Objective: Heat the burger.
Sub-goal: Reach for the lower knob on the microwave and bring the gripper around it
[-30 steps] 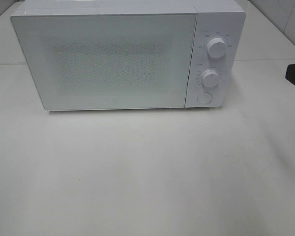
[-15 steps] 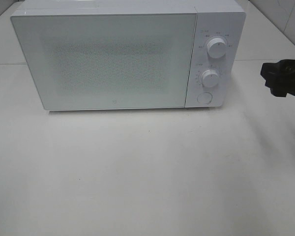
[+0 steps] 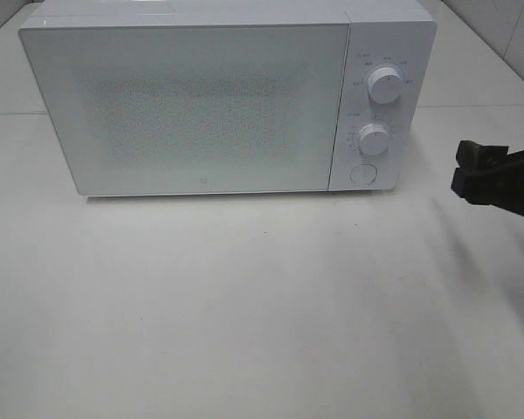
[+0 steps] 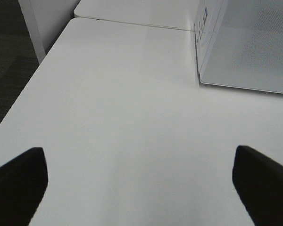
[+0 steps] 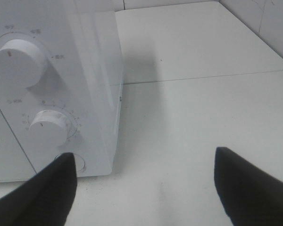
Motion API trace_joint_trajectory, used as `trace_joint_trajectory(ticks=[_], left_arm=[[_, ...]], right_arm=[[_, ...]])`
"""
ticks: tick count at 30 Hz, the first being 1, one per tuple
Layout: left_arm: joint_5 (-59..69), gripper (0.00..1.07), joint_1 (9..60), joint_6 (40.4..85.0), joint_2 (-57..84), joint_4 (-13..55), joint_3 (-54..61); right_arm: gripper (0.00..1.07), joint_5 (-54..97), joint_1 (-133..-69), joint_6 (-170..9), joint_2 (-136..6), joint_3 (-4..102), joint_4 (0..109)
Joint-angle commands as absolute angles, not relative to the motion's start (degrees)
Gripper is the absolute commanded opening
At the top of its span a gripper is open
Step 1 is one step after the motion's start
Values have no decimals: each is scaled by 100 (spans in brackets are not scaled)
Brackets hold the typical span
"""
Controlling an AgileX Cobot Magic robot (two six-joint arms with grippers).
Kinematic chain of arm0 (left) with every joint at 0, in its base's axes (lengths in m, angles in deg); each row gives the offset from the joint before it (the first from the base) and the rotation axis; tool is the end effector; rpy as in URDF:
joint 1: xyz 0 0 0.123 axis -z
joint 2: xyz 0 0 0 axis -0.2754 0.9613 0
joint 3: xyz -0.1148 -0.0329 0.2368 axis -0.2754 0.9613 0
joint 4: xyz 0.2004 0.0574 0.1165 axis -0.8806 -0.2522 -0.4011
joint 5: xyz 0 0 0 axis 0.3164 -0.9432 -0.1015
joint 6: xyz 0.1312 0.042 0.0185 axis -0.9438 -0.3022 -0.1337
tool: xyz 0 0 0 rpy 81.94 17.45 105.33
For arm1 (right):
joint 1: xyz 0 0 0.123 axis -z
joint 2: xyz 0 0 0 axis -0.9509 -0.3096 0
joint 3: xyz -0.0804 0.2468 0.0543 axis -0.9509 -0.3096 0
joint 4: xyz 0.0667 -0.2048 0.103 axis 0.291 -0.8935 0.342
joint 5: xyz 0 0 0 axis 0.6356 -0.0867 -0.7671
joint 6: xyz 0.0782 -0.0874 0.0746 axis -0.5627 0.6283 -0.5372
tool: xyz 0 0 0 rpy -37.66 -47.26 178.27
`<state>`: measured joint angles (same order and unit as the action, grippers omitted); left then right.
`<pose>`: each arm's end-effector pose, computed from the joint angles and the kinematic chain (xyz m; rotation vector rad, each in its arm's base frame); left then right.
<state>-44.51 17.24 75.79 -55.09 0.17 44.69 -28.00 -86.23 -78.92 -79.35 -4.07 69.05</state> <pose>0.0457 0.0120 0.2513 -0.1472 2.0237 0.0132 0.2644 0.0391 0.1584 -0.0369 1.7699 0.0377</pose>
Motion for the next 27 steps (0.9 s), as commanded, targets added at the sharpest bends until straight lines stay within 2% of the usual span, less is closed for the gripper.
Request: trace_joint_trajectory(ticks=[1, 6, 8, 11, 16, 19, 27], left_arm=[[-4376, 101, 1765, 7596, -5629, 46, 4469], [-4376, 101, 1765, 7596, -5629, 46, 4469], [-4376, 101, 1765, 7596, -5629, 46, 4469], [-4376, 101, 1765, 7596, -5629, 46, 4469], [-4376, 101, 1765, 7596, -5629, 46, 4469], [-4376, 101, 1765, 7596, -5629, 46, 4469], [-4376, 101, 1765, 7596, -5629, 46, 4469]], right_arm=[[76, -3304, -9288, -7382, -8112, -453, 7747], [76, -3591, -9809, -7193, -8232, -453, 8114], [76, -3803, -10290, -7199, -8399, -453, 8406], [76, -3854, -10376, -7199, -8439, -453, 8480], [76, -4112, -10978, -7199, -8777, -453, 9099], [76, -4215, -11178, -7205, -8874, -441, 9242], [76, -4290, -11241, -7606, -9000, -367, 9242]])
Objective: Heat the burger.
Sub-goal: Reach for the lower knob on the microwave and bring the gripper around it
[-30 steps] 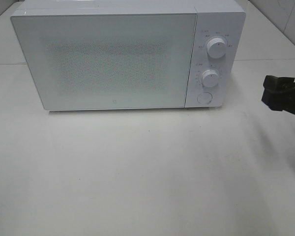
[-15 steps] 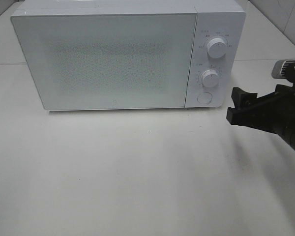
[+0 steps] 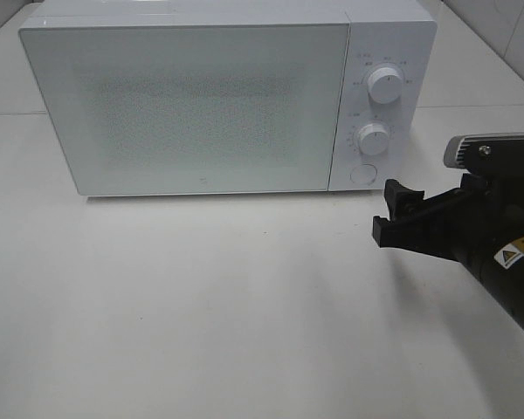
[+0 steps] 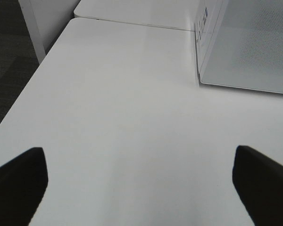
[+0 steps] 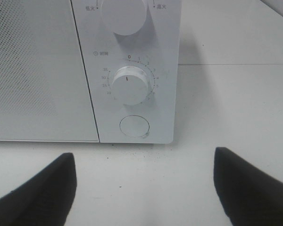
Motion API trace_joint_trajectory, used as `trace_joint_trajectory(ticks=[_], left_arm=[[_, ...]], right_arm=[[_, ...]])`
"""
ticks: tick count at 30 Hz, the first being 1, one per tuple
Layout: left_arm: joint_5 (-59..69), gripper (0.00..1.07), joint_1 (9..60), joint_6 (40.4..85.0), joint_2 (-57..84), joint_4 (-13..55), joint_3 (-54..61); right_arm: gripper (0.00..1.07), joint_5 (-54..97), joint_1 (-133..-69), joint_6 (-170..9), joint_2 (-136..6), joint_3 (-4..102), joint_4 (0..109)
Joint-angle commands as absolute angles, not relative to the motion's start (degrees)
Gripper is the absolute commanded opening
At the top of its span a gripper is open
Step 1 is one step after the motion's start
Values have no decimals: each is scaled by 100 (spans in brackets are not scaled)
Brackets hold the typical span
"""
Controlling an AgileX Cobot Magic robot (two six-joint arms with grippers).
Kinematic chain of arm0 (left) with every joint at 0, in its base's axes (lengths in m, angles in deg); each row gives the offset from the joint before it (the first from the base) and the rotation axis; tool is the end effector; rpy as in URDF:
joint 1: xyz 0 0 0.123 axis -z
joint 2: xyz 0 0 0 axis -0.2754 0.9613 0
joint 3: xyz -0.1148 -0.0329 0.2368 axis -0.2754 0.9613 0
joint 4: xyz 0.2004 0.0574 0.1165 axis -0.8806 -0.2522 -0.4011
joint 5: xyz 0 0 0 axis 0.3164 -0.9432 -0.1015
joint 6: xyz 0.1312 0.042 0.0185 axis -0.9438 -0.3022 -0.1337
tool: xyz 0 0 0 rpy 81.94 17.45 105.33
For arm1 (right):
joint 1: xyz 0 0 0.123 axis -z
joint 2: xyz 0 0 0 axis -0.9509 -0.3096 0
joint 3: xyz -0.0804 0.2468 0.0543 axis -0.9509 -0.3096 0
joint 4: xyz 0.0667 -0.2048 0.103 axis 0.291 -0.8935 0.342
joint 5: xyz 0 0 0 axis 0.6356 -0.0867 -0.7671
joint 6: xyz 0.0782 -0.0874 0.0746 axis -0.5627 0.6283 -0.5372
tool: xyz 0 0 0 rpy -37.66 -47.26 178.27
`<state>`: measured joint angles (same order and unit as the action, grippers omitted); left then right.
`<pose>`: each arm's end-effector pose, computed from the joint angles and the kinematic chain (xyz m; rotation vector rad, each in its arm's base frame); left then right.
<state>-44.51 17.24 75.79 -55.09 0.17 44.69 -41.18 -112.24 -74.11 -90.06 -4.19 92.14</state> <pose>0.0457 0.0120 0.2513 -0.1472 2.0237 0.0132 0.2434 0.1053 0.1326 -0.1104 1.7665 0.0571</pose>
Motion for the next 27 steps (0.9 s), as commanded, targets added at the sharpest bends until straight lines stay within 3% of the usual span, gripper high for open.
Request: trace_joint_trajectory(ticks=[1, 12, 14, 17, 21, 22, 27], left_arm=[[-4376, 101, 1765, 7596, -5629, 46, 4469], [-4376, 101, 1765, 7596, -5629, 46, 4469], [-4376, 101, 1765, 7596, -5629, 46, 4469], [-4376, 101, 1765, 7596, -5629, 46, 4469], [-4376, 101, 1765, 7596, -5629, 46, 4469], [-4376, 101, 1765, 7596, -5629, 46, 4469], [-4376, 101, 1765, 7596, -5629, 46, 4469]], right_arm=[[76, -4290, -11241, -7606, -9000, -367, 9242], [73, -4250, -11241, -8425, -9000, -321, 9225], [64, -4261, -11241, -8574, -9000, -321, 9219], [63, -4273, -11241, -8471, -9000, -321, 9179], [70, -4261, -11241, -7938, -9000, -264, 9025], [77, -4250, -11241, -7783, -9000, -184, 9047], [82, -4232, -11201, -7726, -9000, 0, 9093]])
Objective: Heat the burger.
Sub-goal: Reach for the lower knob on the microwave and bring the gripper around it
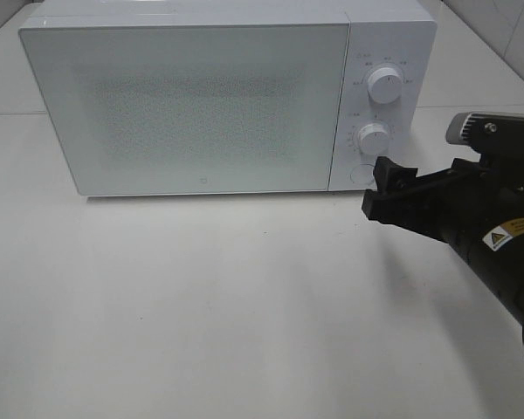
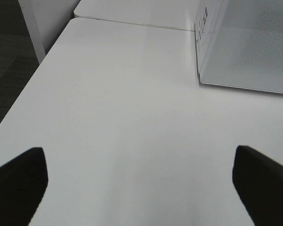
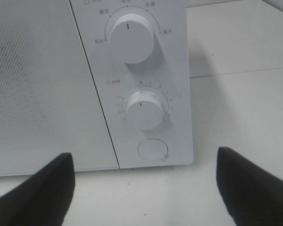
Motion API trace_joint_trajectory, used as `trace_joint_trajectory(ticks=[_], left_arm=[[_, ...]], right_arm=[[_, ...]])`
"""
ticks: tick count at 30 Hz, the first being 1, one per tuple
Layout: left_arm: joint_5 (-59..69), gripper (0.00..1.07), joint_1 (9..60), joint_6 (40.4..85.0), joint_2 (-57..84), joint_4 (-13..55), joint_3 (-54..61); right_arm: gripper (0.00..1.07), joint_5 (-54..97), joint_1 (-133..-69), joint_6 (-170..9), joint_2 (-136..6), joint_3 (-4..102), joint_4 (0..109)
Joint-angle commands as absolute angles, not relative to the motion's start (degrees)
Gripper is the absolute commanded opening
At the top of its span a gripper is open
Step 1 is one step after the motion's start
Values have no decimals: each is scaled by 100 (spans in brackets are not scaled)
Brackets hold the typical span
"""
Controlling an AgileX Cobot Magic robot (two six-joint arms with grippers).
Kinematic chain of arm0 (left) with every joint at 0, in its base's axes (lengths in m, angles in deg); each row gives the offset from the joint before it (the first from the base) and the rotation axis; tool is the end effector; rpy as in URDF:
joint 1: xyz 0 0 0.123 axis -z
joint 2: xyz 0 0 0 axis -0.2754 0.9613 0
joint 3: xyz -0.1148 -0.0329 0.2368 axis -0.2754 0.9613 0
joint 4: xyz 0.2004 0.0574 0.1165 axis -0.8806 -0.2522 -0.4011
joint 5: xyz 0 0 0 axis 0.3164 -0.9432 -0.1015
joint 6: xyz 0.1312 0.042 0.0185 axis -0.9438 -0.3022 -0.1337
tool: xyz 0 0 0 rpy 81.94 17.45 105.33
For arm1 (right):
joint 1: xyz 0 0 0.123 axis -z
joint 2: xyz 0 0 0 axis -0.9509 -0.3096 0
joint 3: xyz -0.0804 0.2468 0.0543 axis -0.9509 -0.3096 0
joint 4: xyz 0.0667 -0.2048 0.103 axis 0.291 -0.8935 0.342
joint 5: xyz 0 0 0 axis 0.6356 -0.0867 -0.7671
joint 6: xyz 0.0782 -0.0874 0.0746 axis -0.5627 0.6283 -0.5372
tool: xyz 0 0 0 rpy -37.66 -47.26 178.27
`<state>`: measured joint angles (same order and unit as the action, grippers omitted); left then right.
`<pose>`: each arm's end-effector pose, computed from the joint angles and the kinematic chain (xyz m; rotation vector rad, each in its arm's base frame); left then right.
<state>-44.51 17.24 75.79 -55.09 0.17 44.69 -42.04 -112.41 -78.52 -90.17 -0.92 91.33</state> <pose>0.0457 0.0120 0.2513 -0.1472 2.0237 0.0132 0.2539 0.1164 0.1462 -0.0333 1.7087 0.1500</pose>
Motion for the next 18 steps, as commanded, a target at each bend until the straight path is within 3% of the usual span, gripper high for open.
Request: trace_joint_trajectory(ticks=[1, 18], left_arm=[[-4376, 101, 1765, 7596, -5629, 46, 4469], [-4376, 101, 1765, 7596, -5629, 46, 4469]], right_arm=[[81, -4187, -11201, -7560, -9000, 91, 9099], [78, -3998, -10720, -7445, -10123, 997, 8658]])
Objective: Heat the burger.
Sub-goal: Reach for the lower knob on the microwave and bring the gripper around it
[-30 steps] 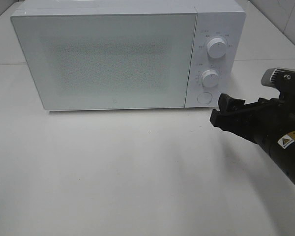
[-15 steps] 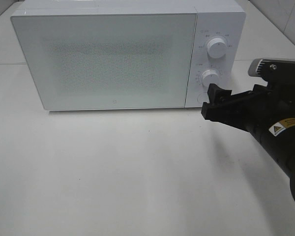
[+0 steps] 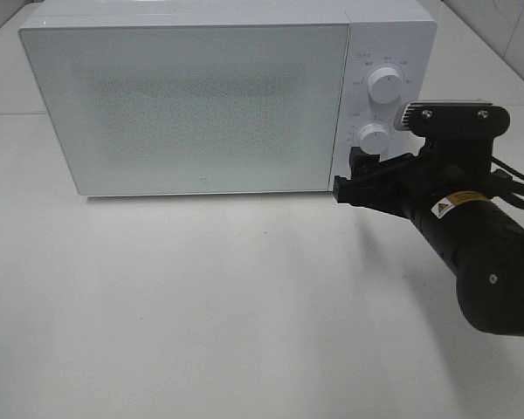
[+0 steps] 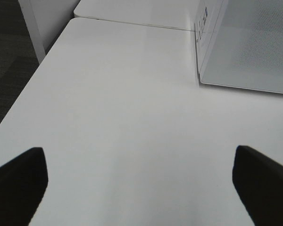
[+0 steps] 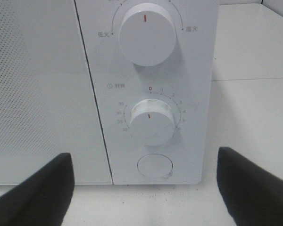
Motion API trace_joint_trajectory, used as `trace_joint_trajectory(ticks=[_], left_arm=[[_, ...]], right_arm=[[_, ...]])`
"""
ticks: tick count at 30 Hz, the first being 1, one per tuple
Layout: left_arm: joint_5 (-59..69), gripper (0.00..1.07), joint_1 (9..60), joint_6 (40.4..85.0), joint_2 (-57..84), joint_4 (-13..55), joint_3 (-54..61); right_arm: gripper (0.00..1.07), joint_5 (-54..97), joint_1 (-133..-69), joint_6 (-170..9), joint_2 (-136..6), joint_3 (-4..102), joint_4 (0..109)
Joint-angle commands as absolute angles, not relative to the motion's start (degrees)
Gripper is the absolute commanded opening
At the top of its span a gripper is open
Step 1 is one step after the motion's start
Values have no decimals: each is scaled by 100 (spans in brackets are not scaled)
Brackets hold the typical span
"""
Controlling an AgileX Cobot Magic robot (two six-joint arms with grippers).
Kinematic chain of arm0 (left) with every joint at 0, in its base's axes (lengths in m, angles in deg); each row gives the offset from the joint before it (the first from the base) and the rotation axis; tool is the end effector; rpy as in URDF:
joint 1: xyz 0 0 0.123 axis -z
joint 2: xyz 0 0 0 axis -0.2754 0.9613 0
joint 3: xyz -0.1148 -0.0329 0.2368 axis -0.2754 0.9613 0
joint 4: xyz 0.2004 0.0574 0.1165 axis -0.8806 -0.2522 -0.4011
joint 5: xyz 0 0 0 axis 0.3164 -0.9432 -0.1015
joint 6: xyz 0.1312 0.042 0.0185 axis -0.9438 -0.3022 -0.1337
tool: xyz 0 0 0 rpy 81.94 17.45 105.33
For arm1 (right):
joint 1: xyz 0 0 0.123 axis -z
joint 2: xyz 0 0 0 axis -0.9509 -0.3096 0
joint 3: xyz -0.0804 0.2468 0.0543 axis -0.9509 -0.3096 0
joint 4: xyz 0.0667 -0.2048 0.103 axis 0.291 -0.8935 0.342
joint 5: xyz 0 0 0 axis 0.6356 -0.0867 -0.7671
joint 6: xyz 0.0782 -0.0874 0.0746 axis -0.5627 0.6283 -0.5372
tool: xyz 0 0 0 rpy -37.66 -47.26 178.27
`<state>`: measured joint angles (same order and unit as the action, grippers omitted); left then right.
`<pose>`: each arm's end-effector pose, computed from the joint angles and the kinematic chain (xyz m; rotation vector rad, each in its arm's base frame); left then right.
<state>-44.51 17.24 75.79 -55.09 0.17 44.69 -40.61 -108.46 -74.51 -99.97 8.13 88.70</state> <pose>0.0457 0.0120 0.2513 -0.1472 2.0237 0.0132 0.2928 0.1289 0.1279 -0.0903 1.7326 0.0655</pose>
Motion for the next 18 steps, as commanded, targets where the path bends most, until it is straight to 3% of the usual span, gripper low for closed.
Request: trace_joint_trajectory(ticks=[1, 18], left_arm=[[-4376, 101, 1765, 7596, -5629, 46, 4469], [-4376, 101, 1765, 7596, -5629, 46, 4469]], right_arm=[[77, -3992, -10634, -7445, -10266, 1134, 8583], [76, -3980, -10405, -7285, -11000, 1839, 8423]])
